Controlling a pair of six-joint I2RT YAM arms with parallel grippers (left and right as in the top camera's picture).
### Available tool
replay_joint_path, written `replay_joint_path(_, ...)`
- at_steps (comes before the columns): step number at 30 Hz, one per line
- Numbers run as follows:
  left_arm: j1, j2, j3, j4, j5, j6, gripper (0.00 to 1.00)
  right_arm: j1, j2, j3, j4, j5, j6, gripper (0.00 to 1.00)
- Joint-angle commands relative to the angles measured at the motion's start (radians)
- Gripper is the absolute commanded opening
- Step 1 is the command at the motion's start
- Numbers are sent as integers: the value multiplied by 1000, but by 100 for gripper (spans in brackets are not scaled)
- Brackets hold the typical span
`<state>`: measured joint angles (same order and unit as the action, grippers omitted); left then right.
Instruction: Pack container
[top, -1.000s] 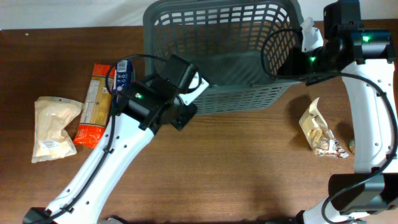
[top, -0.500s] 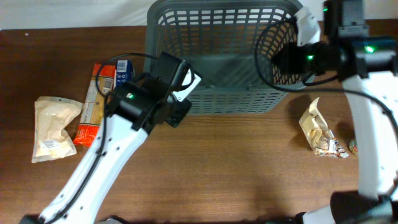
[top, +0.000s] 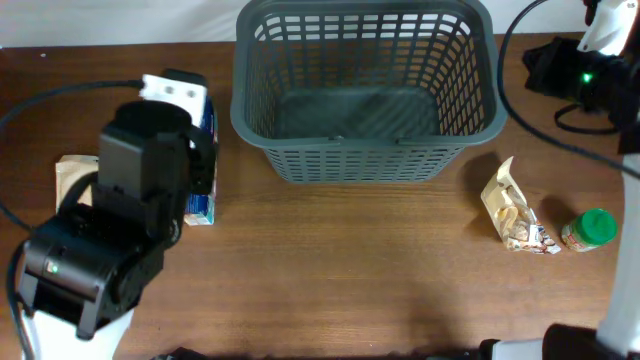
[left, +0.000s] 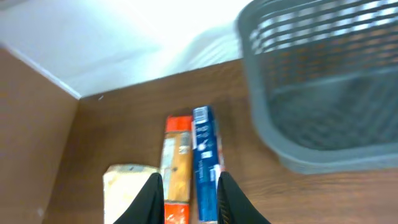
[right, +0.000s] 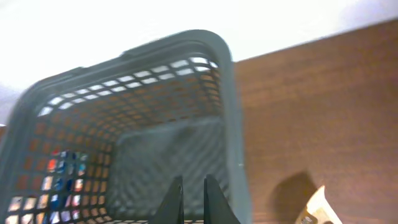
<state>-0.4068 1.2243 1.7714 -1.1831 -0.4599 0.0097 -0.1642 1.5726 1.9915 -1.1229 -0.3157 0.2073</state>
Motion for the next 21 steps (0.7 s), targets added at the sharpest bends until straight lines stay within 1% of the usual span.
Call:
replay_joint_path(1,79,22,0,-10,-33,-48,16,-13,77,6,-2,80,16,4)
replay_joint_path(3,107,22,0,-14,-26,-48,16,-13,119,6,5,145,21,4)
replay_joint_path(5,127,22,0,-22,-23,-48,16,-13,159,6,14,164,24,4)
replay_joint_path(12,168,23,0,-76,-4,-48,16,-13,298,6,45,153,64,4)
replay_joint_path(16,177,24,0,-109,-4,-48,16,-11,342,6,70,38,63,4)
replay_joint_path(21,189,28,-2,-120,0,-48,16,-1,355,6,114,-108,43,4)
